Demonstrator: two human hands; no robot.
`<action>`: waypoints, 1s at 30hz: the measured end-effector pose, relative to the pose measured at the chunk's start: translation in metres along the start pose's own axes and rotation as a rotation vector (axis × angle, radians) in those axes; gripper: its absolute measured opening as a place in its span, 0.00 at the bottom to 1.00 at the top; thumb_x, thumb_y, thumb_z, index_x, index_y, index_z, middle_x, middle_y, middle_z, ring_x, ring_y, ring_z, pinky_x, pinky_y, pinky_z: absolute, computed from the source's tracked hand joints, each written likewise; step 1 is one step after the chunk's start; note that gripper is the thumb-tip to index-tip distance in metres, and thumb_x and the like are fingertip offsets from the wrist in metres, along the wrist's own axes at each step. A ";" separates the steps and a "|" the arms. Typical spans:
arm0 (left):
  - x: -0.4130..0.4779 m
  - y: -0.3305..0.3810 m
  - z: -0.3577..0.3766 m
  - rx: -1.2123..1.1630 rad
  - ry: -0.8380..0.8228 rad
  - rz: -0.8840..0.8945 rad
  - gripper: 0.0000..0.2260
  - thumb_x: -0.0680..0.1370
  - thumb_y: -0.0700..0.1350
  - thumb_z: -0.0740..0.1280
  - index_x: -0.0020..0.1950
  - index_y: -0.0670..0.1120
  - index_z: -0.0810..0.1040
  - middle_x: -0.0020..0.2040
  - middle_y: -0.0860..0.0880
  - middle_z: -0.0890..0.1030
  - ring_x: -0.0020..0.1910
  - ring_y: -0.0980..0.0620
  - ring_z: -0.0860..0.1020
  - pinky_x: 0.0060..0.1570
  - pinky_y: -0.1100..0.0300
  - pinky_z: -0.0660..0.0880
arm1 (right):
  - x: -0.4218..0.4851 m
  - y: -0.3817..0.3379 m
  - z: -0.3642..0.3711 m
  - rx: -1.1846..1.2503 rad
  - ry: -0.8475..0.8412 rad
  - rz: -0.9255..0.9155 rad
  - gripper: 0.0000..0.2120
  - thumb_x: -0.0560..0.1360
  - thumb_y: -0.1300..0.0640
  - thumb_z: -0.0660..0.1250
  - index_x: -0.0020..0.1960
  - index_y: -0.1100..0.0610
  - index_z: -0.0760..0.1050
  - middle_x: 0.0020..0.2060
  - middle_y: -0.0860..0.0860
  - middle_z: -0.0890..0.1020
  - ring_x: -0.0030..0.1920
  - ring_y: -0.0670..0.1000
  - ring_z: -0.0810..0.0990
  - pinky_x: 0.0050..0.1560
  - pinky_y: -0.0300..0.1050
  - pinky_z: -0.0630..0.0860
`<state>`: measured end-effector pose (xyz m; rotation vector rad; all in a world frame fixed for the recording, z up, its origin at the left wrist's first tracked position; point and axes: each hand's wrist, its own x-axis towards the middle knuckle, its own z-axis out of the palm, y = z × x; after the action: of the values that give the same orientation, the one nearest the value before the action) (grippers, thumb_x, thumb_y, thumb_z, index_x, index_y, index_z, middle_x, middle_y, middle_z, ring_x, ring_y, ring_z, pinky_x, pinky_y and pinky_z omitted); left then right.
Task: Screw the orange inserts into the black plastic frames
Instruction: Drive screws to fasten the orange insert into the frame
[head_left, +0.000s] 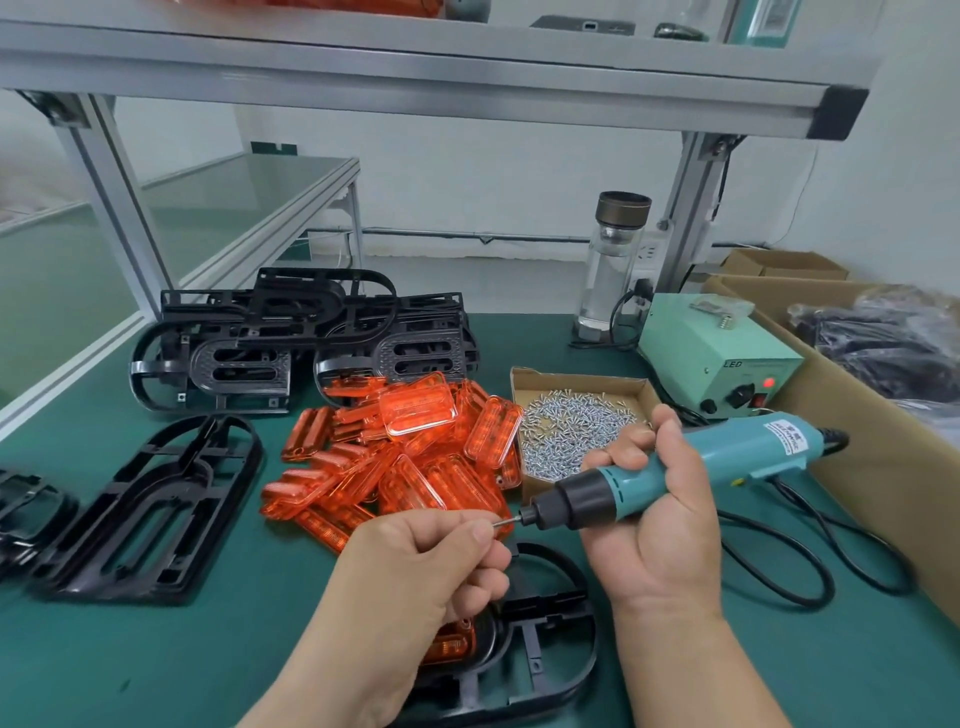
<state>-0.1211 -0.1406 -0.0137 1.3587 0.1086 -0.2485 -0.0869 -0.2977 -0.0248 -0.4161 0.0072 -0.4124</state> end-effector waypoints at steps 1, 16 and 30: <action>0.000 0.000 -0.001 0.026 0.001 0.010 0.09 0.75 0.39 0.68 0.39 0.50 0.85 0.35 0.43 0.84 0.30 0.53 0.80 0.28 0.67 0.74 | -0.001 0.000 0.000 0.000 -0.006 0.002 0.08 0.70 0.58 0.65 0.49 0.51 0.72 0.32 0.45 0.74 0.27 0.41 0.72 0.35 0.36 0.75; -0.002 0.002 -0.002 0.273 0.043 0.078 0.14 0.77 0.44 0.67 0.32 0.45 0.82 0.28 0.45 0.81 0.24 0.56 0.75 0.26 0.68 0.71 | -0.006 0.006 0.005 0.032 -0.015 0.015 0.06 0.72 0.57 0.63 0.48 0.50 0.70 0.33 0.45 0.73 0.27 0.41 0.71 0.35 0.36 0.75; -0.001 -0.002 -0.012 0.148 0.023 0.103 0.07 0.74 0.42 0.70 0.38 0.52 0.85 0.35 0.46 0.84 0.30 0.55 0.80 0.29 0.67 0.73 | -0.006 0.003 0.004 0.033 -0.011 -0.006 0.06 0.71 0.56 0.64 0.48 0.51 0.71 0.33 0.45 0.73 0.26 0.41 0.71 0.35 0.36 0.75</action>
<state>-0.1212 -0.1292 -0.0176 1.5094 0.0397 -0.1569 -0.0911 -0.2918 -0.0230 -0.3858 -0.0118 -0.4159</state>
